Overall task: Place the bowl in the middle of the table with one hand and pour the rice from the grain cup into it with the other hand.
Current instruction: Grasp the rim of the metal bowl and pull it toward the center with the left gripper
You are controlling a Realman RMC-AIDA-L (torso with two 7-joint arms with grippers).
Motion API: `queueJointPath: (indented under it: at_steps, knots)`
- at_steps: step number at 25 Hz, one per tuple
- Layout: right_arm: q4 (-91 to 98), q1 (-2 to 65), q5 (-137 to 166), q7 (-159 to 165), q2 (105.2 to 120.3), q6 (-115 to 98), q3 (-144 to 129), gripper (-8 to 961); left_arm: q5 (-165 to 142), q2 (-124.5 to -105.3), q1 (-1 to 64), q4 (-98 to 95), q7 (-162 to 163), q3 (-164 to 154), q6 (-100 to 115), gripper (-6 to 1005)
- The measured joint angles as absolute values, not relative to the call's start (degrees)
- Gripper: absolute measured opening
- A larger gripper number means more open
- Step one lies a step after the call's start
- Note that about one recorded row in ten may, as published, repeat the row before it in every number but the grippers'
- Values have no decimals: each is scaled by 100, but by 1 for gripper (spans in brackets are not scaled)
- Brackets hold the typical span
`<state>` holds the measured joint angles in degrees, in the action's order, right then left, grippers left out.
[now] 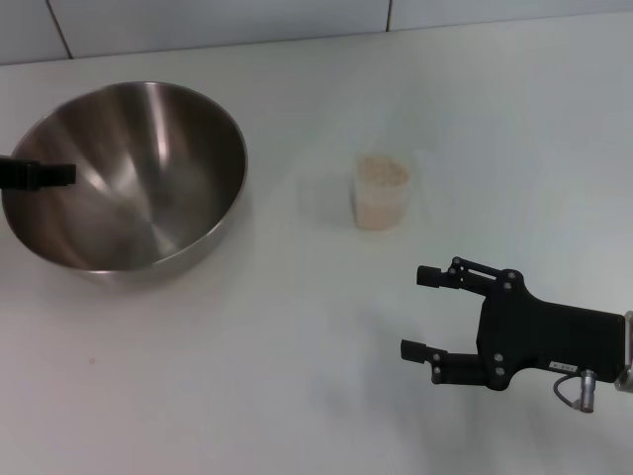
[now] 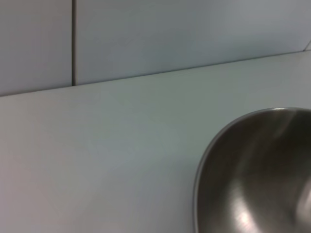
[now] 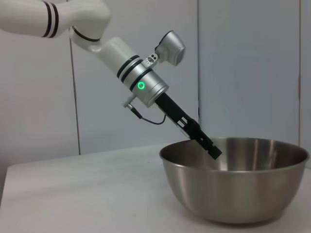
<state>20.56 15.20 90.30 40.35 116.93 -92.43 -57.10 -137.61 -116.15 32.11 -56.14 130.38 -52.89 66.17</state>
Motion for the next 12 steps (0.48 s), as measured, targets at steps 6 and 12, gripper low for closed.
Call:
queueJointPath:
  at_steps: [6, 12]
  knots:
    - [2056, 1523, 9034, 4034, 11703, -9226, -5713, 829, -13847, -11587, 3303, -5507, 13028, -5241, 6605, 546]
    - [2057, 1542, 9065, 4034, 11714, -9217, -5711, 829, -13848, -11573, 3361, -5453, 13022, -5268, 6599, 228]
